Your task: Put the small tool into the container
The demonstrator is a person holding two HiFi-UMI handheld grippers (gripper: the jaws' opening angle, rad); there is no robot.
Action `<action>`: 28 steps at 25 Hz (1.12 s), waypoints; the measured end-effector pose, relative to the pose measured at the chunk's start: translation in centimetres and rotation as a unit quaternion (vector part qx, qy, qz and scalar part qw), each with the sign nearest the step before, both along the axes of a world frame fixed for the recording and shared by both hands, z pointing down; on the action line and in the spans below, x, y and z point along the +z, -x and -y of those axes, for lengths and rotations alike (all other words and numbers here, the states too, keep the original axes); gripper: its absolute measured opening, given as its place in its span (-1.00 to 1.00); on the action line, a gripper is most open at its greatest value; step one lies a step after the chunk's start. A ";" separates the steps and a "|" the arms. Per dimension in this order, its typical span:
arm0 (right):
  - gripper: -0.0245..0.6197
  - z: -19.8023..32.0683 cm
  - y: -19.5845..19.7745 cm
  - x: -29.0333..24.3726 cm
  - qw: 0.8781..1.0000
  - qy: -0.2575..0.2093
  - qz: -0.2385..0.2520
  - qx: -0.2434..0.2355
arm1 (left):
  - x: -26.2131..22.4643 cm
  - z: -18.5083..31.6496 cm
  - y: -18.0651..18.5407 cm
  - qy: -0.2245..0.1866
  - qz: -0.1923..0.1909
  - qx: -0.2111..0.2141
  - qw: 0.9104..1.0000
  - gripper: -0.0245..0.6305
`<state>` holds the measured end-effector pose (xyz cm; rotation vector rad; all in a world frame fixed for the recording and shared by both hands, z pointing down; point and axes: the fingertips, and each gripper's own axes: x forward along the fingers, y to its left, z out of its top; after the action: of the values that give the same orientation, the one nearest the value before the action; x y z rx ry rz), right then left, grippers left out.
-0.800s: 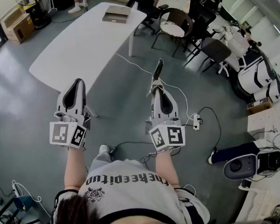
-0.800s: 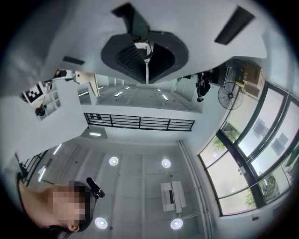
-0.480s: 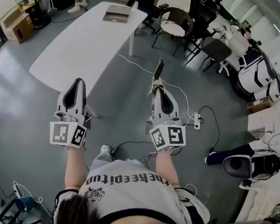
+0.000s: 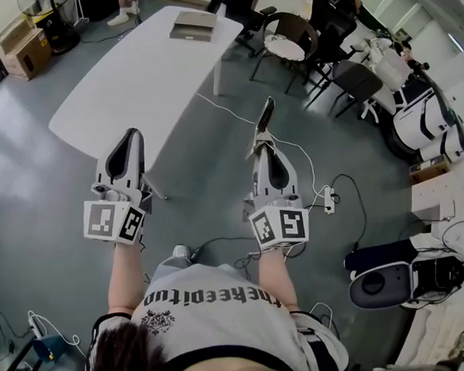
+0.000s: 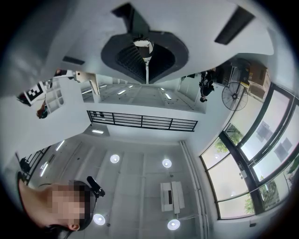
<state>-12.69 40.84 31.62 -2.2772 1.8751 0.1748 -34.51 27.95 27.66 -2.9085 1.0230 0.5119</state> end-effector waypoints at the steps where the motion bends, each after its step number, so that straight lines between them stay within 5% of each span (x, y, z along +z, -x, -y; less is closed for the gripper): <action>1: -0.91 0.4 0.2 -0.1 1.000 -0.002 0.002 0.001 | -0.1 0.5 0.2 -0.001 -0.001 0.002 1.000 -0.87; 14: -0.92 4.2 2.9 0.1 1.000 -0.008 0.002 0.023 | 0.5 5.1 1.8 -0.007 -0.007 0.033 0.999 -0.87; 28: -0.91 12.4 -4.3 0.4 1.000 -0.004 0.000 0.018 | 0.8 12.8 -4.1 -0.004 -0.012 0.019 1.000 -0.87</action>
<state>-8.39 28.39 31.99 -2.3058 1.8319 0.1862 -30.41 15.15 28.42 -2.9256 0.9685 0.5527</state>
